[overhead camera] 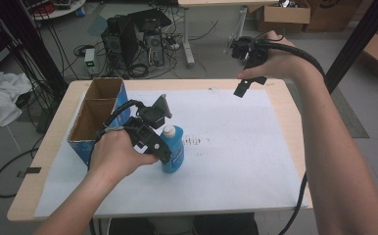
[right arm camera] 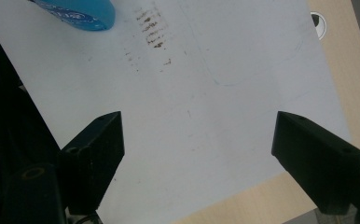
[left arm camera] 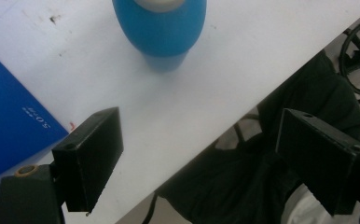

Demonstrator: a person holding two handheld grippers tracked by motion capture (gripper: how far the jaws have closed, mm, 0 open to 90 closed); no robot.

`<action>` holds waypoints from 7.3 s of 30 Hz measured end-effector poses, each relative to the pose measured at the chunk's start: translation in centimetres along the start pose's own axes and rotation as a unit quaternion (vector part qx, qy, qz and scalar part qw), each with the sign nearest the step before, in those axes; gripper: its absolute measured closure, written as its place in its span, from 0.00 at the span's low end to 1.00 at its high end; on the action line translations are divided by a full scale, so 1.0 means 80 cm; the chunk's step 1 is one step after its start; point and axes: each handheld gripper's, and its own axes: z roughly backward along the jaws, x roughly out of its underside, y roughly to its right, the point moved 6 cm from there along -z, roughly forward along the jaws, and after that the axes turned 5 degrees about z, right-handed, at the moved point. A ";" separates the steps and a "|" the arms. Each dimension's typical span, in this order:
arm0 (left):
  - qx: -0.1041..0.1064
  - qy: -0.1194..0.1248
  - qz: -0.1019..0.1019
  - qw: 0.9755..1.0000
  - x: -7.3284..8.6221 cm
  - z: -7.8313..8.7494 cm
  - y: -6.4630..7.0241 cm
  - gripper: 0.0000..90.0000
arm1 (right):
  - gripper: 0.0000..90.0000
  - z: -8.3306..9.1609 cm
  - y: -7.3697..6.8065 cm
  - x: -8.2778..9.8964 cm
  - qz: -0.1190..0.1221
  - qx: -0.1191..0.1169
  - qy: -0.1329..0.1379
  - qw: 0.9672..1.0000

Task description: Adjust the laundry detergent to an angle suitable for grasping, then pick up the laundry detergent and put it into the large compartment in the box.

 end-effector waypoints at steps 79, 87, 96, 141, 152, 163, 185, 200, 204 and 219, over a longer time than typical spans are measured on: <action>-0.022 0.017 0.017 0.999 -0.046 0.001 -0.002 0.13 | 0.19 -0.004 0.006 0.016 -0.009 -0.002 0.013 1.000; -0.027 0.017 0.022 0.999 -0.067 -0.006 0.002 0.11 | 0.19 -0.002 0.008 0.018 -0.009 -0.002 0.022 1.000; -0.050 0.006 0.034 0.998 -0.082 -0.021 -0.005 0.11 | 0.19 -0.004 0.011 0.022 -0.008 -0.005 0.025 1.000; -0.087 -0.035 0.023 0.995 -0.094 -0.085 -0.005 0.25 | 0.19 -0.022 0.016 0.031 -0.014 -0.015 0.025 0.999; -0.088 -0.029 0.029 0.995 -0.094 -0.082 -0.009 0.37 | 0.19 -0.024 0.016 0.033 -0.014 -0.016 0.027 0.999; -0.090 -0.033 0.034 0.995 -0.094 -0.081 -0.011 0.41 | 0.20 -0.023 0.015 0.034 -0.014 -0.018 0.027 0.999; -0.079 -0.058 0.017 0.995 -0.091 -0.070 -0.010 0.42 | 0.21 -0.022 0.015 0.036 -0.018 -0.019 0.030 0.999; -0.068 -0.049 0.038 0.996 -0.083 0.013 -0.025 0.42 | 0.21 -0.019 0.011 0.035 -0.018 -0.018 0.034 0.999; -0.061 -0.041 0.044 0.996 -0.081 0.035 -0.031 0.43 | 0.21 -0.017 0.011 0.035 -0.019 -0.018 0.036 0.999; -0.047 -0.013 0.118 0.992 -0.068 0.116 -0.087 0.43 | 0.21 -0.013 0.012 0.034 -0.021 -0.017 0.036 0.999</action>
